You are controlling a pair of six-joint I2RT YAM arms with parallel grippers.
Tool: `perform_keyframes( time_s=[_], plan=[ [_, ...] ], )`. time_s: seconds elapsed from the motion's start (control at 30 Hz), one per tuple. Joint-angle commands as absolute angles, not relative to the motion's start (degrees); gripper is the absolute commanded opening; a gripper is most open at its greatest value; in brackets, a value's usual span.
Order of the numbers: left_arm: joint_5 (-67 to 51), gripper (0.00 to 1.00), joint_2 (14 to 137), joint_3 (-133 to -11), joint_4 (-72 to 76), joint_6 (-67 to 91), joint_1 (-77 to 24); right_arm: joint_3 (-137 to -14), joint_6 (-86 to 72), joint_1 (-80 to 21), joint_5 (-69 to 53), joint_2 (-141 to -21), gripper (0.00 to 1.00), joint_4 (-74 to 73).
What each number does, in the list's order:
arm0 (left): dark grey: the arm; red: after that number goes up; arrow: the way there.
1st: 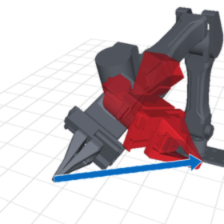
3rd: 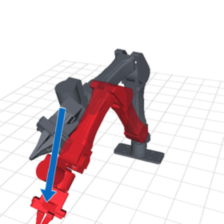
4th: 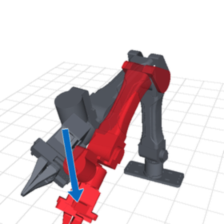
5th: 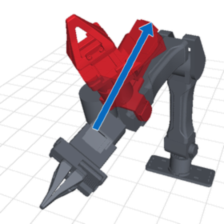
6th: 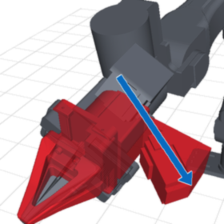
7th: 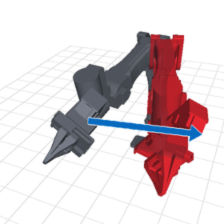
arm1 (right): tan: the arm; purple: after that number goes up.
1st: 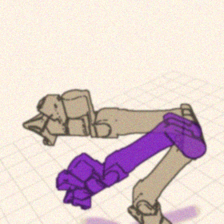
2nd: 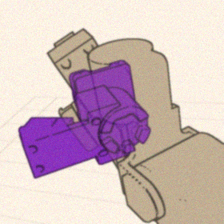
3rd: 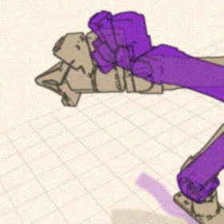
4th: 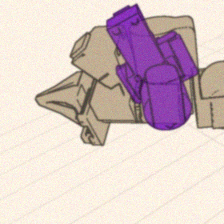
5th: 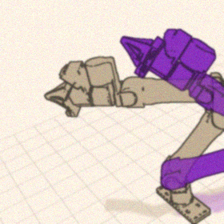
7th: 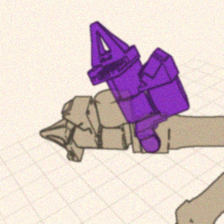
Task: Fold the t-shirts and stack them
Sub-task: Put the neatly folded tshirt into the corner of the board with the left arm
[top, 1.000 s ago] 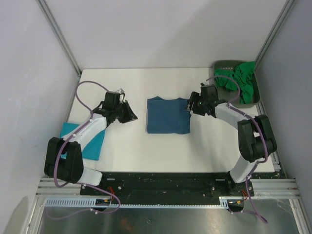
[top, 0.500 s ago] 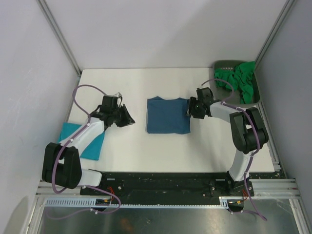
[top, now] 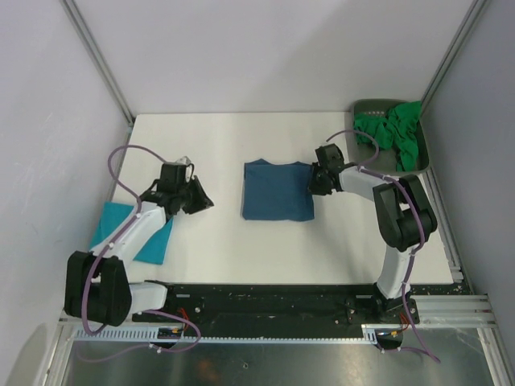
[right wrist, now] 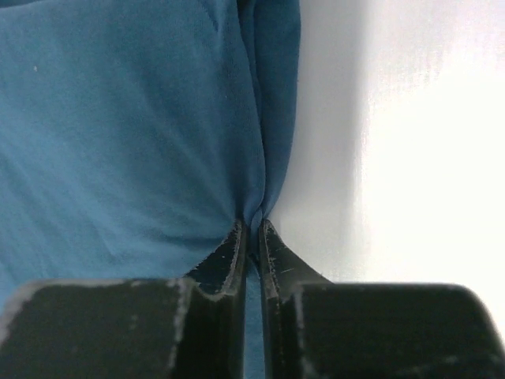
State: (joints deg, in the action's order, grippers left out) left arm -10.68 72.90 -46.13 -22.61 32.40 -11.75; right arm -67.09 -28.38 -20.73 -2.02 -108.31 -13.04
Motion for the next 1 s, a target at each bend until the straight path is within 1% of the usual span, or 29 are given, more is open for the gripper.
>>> perform_keyframes(
  time_s=[0.0, 0.13, 0.23, 0.37, 0.63, 0.77, 0.97],
  plan=[
    [-2.2, 0.25, 68.2, -45.1, -25.0, 30.6, -9.7, -68.2, -27.9, -20.1, 4.3, -107.1, 0.05, -22.2],
    [6.0, 0.37, 66.8, -44.9, -26.7, 29.3, -7.5, -67.4, -26.4, -18.4, 7.0, -104.0, 0.01, -26.3],
    [10.4, 0.41, 68.2, -45.6, -27.6, 27.8, -5.4, -65.9, -26.0, -17.1, 7.2, -100.5, 0.0, -27.7],
    [15.3, 0.42, 72.3, -46.8, -28.6, 26.5, -3.5, -62.8, -26.1, -15.9, 5.7, -96.0, 0.01, -28.0],
    [22.5, 0.44, 84.6, -51.7, -29.2, 25.6, -3.0, -55.6, -26.8, -15.0, 1.1, -89.8, 0.01, -24.2],
    [26.0, 0.44, 88.3, -52.6, -29.4, 25.4, -2.9, -53.3, -26.5, -14.8, -1.0, -88.3, 0.01, -22.5],
    [27.7, 0.44, 91.8, -53.2, -29.5, 25.6, -3.0, -52.6, -25.8, -13.6, -3.6, -87.9, 0.01, -21.1]
  ],
)
